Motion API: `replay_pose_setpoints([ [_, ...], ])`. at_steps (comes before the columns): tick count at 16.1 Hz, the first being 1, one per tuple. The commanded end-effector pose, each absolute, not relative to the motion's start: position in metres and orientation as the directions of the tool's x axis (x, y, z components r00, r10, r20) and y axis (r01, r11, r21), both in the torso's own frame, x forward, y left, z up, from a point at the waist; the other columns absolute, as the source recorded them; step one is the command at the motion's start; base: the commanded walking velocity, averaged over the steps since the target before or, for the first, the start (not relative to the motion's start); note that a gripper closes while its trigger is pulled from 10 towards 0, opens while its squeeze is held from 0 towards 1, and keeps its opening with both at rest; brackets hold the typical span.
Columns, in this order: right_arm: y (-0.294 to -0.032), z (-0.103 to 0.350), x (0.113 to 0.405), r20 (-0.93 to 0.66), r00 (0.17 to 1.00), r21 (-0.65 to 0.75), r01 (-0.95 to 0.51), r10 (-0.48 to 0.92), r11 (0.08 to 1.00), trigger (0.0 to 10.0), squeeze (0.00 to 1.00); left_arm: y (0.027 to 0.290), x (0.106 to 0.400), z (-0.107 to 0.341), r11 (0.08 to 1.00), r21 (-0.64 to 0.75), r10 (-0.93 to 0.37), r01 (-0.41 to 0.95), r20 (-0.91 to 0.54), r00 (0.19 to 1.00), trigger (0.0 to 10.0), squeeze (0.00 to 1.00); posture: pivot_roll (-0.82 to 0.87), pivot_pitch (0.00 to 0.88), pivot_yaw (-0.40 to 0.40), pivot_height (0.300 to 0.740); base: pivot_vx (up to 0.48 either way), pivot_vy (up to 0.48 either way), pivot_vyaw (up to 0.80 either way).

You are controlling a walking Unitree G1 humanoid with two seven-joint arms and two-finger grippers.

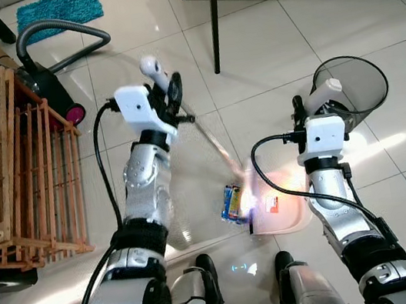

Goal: Sweep floor

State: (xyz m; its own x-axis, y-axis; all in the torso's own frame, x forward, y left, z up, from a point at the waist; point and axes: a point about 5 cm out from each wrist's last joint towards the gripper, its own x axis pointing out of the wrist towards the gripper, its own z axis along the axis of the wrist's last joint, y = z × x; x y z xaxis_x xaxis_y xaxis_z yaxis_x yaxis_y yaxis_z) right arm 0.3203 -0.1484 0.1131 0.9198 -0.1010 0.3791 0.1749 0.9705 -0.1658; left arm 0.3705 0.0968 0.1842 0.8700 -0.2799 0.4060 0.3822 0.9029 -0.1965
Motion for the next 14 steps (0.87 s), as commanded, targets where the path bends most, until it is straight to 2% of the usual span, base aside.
replay_pose_setpoints([
  [1,-0.143,0.092,0.314,0.286,0.953,-0.165,0.153,-0.101,0.974,10.0,0.0,0.096,0.371,0.195,0.886,-0.214,-0.286,0.411,0.444,0.849,10.0,0.0,0.16,0.307,0.106,0.74,0.0,0.0,0.0],
  [5,-0.143,0.092,0.316,0.283,0.954,-0.165,0.155,-0.104,0.974,10.0,0.0,0.087,0.372,0.204,0.843,-0.186,-0.381,0.505,0.457,0.804,10.0,0.0,0.16,0.307,0.103,0.74,0.0,0.0,0.0],
  [7,-0.145,0.098,0.315,0.33,0.942,-0.218,0.142,-0.064,0.966,10.0,0.0,0.099,0.37,0.21,0.866,-0.011,-0.44,0.5,0.459,0.772,10.0,0.0,0.16,0.292,0.105,0.74,0.0,0.0,0.0],
  [8,-0.147,0.1,0.314,0.344,0.937,-0.222,0.15,-0.067,0.963,10.0,0.0,0.106,0.37,0.209,0.872,0.034,-0.45,0.488,0.449,0.772,10.0,0.0,0.16,0.293,0.108,0.74,0.0,0.0,0.0],
  [11,-0.156,0.101,0.31,0.373,0.925,-0.26,0.182,-0.075,0.948,10.0,0.0,0.138,0.37,0.197,0.893,0.187,-0.449,0.409,0.385,0.806,10.0,0.0,0.15,0.28,0.114,0.74,0.0,0.0,0.0],
  [14,-0.157,0.106,0.308,0.408,0.911,-0.292,0.194,-0.062,0.937,10.0,0.0,0.143,0.368,0.181,0.889,0.204,-0.457,0.411,0.328,0.827,10.0,0.0,0.13,0.291,0.113,0.74,0.0,0.0,0.0],
])
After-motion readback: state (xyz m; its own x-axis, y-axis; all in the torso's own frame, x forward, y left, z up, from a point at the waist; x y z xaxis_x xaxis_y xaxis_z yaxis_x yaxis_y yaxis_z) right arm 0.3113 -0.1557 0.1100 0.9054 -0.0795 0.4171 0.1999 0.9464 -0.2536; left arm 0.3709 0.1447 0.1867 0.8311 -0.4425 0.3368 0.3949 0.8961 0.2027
